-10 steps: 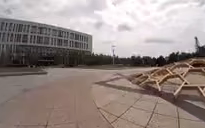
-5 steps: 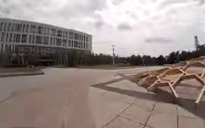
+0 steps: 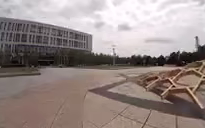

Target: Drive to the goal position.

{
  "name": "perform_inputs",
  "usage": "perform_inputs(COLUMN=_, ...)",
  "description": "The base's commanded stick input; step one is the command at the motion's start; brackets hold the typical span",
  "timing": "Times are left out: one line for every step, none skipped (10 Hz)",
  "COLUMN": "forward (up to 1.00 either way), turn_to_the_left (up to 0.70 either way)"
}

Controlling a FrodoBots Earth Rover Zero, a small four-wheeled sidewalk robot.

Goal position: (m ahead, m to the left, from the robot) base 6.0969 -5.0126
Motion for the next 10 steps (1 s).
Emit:
perform_inputs(forward=1.00, turn_to_the_left=0.02)
perform_inputs(forward=1.00, turn_to_the_left=0.00)
perform_inputs(forward=1.00, turn_to_the_left=0.02)
perform_inputs(forward=1.00, turn_to_the_left=0.02)
perform_inputs(forward=1.00, turn_to_the_left=0.02)
perform_inputs(forward=1.00, turn_to_the_left=0.02)
perform_inputs(forward=1.00, turn_to_the_left=0.02)
perform_inputs(forward=1.00, turn_to_the_left=0.02)
perform_inputs(forward=1.00, turn_to_the_left=0.01)
perform_inputs(forward=1.00, turn_to_the_left=0.01)
